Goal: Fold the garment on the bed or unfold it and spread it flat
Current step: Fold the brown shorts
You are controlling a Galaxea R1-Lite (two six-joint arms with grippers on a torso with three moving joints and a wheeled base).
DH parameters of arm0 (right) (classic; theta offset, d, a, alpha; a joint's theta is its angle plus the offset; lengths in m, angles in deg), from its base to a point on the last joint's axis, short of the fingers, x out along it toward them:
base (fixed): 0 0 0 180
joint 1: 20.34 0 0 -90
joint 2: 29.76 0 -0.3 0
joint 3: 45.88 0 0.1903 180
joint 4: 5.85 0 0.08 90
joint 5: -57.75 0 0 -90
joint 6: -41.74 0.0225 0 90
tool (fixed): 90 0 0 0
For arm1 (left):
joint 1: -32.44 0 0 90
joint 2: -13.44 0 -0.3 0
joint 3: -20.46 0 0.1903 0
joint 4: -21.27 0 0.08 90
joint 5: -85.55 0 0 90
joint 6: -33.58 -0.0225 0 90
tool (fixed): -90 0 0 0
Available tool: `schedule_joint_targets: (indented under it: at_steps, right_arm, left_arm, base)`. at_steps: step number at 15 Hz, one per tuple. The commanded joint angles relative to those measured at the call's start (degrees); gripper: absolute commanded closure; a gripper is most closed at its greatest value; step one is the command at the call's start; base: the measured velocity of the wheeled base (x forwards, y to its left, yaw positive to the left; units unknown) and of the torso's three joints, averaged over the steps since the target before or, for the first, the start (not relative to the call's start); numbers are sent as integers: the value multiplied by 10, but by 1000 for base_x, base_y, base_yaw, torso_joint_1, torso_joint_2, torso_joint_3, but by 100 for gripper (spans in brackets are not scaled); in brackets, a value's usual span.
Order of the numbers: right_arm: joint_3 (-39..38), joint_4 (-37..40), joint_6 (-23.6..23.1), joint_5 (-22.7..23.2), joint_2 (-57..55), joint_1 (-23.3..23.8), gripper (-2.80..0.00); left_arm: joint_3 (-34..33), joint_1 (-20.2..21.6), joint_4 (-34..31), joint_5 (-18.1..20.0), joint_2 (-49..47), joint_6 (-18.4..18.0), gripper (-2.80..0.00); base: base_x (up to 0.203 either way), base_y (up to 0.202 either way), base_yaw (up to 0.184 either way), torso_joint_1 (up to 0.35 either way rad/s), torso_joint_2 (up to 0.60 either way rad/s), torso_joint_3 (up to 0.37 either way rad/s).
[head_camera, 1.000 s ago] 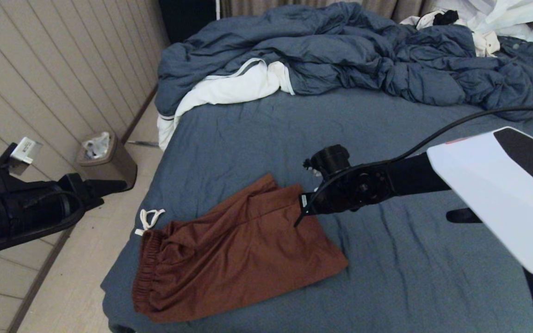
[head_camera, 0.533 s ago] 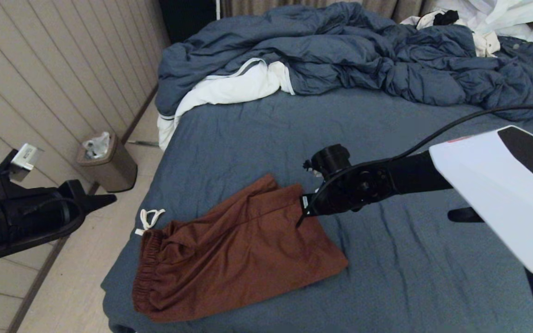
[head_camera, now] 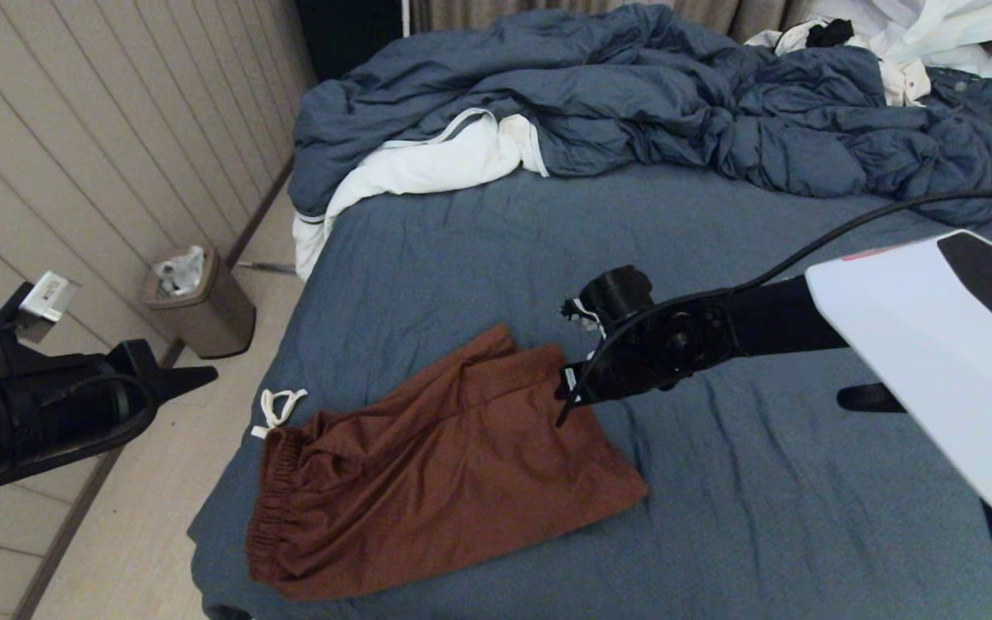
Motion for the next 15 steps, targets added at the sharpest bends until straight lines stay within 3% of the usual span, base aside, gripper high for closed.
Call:
schedule_joint_targets:
  at_steps: [1, 15]
  right_arm:
    - [-1, 1, -4, 1, -13, -1, -280]
    - [56, -1, 6, 38, -84, -51, -280]
  left_arm:
    - [-2, 0, 1, 1, 0, 2, 0]
    - [-1, 0, 1, 5, -9, 3, 0]
  base:
    - [0, 0, 0, 0, 0, 0]
    - [0, 0, 0, 0, 0, 0]
